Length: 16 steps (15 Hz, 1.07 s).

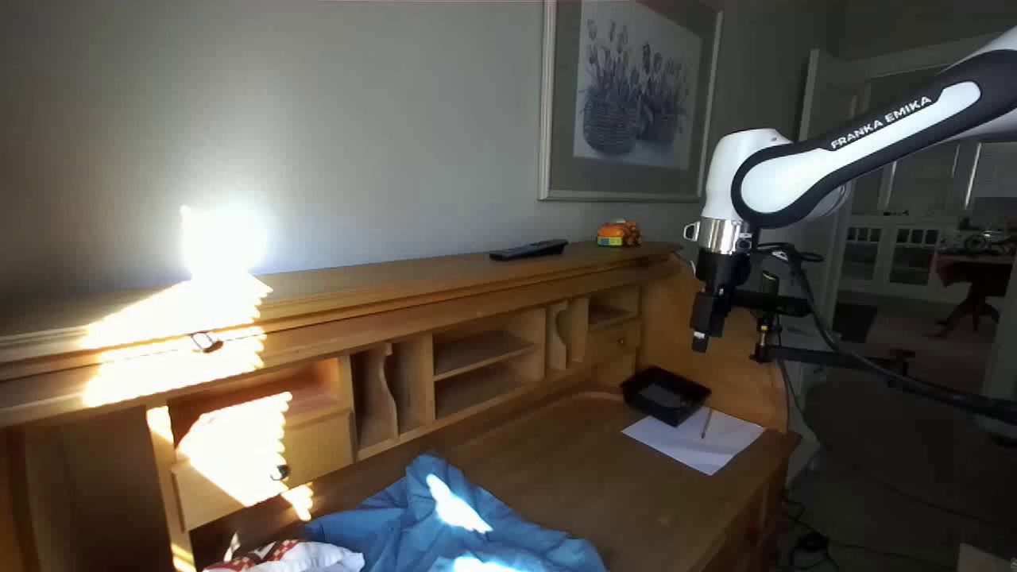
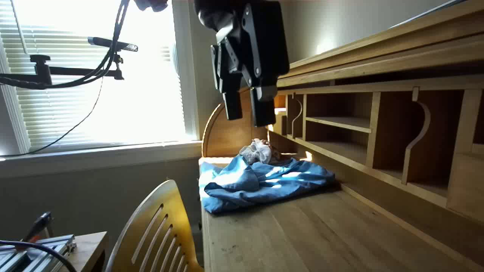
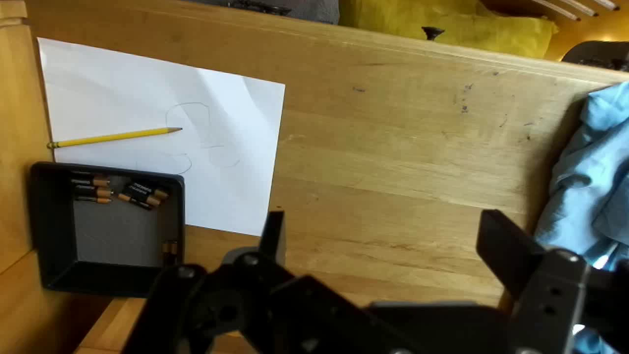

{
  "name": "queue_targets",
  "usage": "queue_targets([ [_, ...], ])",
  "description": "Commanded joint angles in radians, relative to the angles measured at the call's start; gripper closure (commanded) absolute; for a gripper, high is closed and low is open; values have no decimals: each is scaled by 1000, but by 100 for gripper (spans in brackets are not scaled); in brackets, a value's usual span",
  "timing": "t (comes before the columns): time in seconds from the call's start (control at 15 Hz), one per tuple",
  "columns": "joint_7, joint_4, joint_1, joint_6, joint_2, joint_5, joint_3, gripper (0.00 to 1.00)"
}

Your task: Fold the towel on the table

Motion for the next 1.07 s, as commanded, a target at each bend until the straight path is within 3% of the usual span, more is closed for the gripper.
queue_targets([
  [0.0, -1, 2, -5, -2, 0, 2, 5, 0],
  [0.13, -1, 2, -5, -2, 0, 2, 5, 0],
  [0.33, 3, -5, 45, 55, 25, -5, 66, 0],
  [0.67, 17, -5, 181, 141, 113, -44, 242, 0],
  [1.0, 69, 51, 272, 256, 305, -222, 399, 0],
])
